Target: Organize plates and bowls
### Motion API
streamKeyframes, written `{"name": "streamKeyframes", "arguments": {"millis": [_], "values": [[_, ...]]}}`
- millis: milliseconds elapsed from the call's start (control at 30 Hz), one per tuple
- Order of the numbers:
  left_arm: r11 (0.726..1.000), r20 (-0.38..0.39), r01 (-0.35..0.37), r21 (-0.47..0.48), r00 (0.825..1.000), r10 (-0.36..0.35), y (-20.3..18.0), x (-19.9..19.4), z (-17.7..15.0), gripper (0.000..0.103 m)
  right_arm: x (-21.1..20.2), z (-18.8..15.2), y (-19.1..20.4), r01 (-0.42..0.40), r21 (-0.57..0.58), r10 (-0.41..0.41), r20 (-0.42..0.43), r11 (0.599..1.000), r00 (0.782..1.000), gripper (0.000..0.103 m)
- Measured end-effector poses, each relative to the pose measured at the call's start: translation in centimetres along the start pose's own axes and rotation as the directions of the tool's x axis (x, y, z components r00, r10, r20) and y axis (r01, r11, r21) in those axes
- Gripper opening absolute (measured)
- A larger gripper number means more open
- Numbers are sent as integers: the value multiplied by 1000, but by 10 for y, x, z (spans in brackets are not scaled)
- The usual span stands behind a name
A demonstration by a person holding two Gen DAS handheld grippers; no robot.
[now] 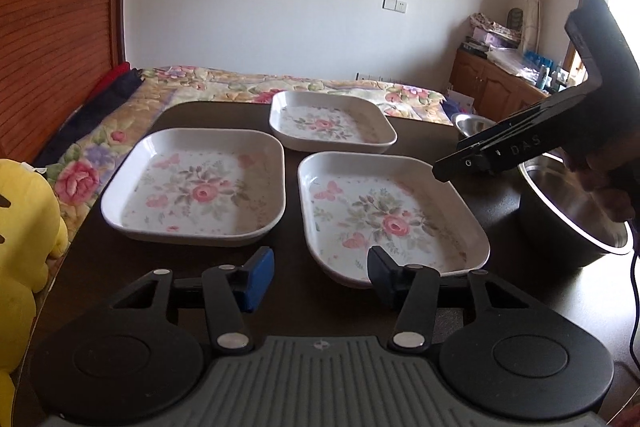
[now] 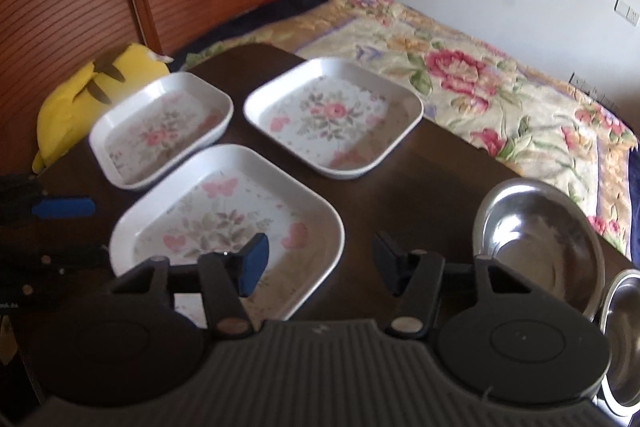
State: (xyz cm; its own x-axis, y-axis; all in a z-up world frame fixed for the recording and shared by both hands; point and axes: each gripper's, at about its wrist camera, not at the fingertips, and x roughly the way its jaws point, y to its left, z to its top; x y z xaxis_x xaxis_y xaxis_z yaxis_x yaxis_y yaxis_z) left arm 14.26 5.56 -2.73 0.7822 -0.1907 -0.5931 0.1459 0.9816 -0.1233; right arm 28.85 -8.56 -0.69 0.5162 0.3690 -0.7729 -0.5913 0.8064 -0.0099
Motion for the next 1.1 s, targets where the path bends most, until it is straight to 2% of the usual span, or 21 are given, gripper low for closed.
{"name": "streamKeyframes", "arguments": {"millis": [133, 367, 700, 900, 933, 1100], "values": [[1000, -14, 16, -10, 1000, -16, 1, 5, -1, 77, 7, 3, -6, 0, 9, 0, -32, 1000, 999, 57], [998, -31, 38, -47, 999, -40, 6, 14, 1, 66, 19, 6, -8, -19, 15, 20, -89, 1000, 996, 48], [991, -67, 88, -100, 993, -95, 11, 23, 5, 53, 29, 7, -5, -26, 0, 26, -148, 1000, 989, 28], [982, -80, 111, -152, 989, -124, 19, 29, 5, 45, 31, 9, -7, -39, 25, 43, -163, 999, 986, 19], [984, -80, 104, -146, 990, -116, 19, 29, 5, 44, 30, 9, -7, -39, 31, 44, -163, 999, 986, 13], [985, -74, 97, -140, 991, -108, 17, 27, 4, 37, 28, 5, -8, -46, 67, 55, -145, 997, 988, 11]]}}
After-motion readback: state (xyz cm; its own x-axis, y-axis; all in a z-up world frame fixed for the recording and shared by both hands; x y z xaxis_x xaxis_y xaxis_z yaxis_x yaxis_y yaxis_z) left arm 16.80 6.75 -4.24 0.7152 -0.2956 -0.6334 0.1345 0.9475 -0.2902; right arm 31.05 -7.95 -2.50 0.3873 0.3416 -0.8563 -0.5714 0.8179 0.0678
